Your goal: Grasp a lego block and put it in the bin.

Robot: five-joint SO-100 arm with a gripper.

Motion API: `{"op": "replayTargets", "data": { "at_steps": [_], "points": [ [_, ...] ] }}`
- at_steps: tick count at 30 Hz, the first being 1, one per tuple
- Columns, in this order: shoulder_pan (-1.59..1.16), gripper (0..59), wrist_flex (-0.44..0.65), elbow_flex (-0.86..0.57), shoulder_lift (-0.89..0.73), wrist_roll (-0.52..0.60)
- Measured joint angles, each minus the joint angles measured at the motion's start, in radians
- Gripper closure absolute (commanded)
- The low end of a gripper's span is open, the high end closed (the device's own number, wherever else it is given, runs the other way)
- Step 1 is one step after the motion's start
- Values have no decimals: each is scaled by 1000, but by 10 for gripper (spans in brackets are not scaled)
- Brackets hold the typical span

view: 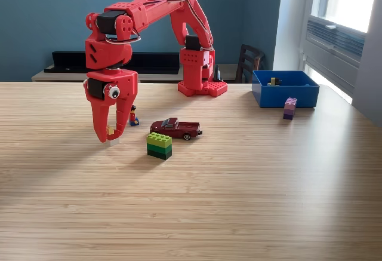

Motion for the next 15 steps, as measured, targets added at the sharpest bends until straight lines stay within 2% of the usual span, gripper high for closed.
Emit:
{"op": "replayTargets", "data": {
  "at_steps": [5,15],
  "points": [
    [0,585,0,0,0,21],
    [9,585,0,0,0,43]
  ]
}}
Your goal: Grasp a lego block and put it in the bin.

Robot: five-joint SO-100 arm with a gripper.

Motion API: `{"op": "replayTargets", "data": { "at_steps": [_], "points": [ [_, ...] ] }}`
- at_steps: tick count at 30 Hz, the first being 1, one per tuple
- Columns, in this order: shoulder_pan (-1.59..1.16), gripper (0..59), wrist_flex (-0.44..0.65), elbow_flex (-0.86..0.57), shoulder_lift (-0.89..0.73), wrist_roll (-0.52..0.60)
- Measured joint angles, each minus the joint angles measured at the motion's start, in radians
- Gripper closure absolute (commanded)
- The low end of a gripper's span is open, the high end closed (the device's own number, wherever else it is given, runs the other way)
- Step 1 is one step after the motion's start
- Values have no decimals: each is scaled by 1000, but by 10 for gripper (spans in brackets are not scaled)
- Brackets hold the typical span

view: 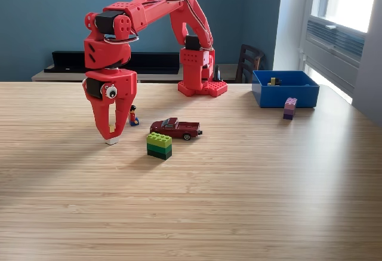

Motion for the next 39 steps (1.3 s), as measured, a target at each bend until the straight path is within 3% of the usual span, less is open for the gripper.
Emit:
{"op": "replayTargets", "data": {
  "at_steps": [5,16,19,23,29,39],
  "points": [
    [0,585,67,-23,0,-2],
    [-69,585,382,-367,0,-87],
    [-133,585,454,-399,0,-123],
    [-249,585,538,-399,0,-172],
    [-561,585,545,-267,34,-213],
    [-1193,586,545,-9,344,-244]
  ]
}}
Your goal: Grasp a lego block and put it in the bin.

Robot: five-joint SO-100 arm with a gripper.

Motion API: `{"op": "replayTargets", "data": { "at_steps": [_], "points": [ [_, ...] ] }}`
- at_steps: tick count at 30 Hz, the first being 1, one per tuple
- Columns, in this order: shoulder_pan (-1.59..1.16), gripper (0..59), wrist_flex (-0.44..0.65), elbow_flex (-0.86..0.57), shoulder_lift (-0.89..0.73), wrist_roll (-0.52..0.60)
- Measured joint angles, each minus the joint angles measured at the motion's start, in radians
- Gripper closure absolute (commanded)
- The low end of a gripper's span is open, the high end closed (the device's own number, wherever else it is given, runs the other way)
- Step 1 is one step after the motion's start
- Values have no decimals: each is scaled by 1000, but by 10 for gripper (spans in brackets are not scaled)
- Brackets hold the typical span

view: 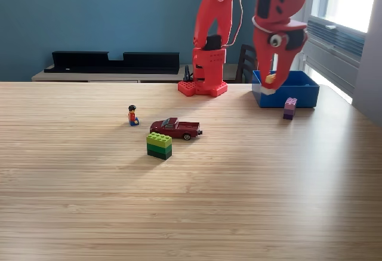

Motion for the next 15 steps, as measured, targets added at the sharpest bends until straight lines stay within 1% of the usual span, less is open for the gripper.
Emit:
{"op": "replayTargets", "data": {
  "at_steps": [3,7,15],
  "points": [
    [-195,586,0,64,84,-40],
    [-383,586,0,124,158,-94],
    [-588,586,0,279,204,-187]
  ]
}}
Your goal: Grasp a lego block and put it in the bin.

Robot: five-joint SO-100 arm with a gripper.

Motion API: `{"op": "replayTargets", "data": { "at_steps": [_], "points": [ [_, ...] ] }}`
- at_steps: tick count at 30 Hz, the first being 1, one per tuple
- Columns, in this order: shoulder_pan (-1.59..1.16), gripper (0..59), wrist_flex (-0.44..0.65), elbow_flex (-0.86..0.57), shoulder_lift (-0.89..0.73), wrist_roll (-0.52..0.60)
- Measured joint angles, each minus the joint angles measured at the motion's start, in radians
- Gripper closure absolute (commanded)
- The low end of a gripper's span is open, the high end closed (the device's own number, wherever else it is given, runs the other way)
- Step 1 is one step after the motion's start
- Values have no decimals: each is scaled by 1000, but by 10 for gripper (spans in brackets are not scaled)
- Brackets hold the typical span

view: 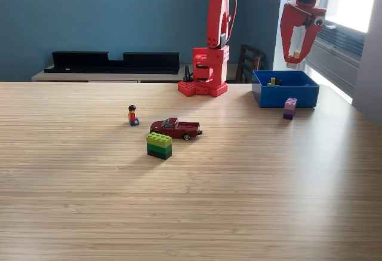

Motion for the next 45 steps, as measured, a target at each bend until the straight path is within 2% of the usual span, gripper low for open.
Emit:
{"op": "replayTargets", "data": {
  "at_steps": [8,9,11,13,14,16,19,21,25,27,32,39,45],
  "points": [
    [-167,583,0,78,3,-98],
    [-178,560,0,78,3,-106],
    [-189,414,0,78,3,-120],
    [-195,317,0,78,3,-133],
    [-195,291,0,78,3,-140],
    [-195,276,0,78,3,-147],
    [-195,285,0,78,3,-153],
    [-195,330,0,78,3,-153],
    [-187,524,0,78,3,-153],
    [-146,585,0,78,3,-150],
    [54,585,0,63,3,-95],
    [500,585,0,-40,12,14],
    [864,585,-28,-52,52,94]
  ]
}}
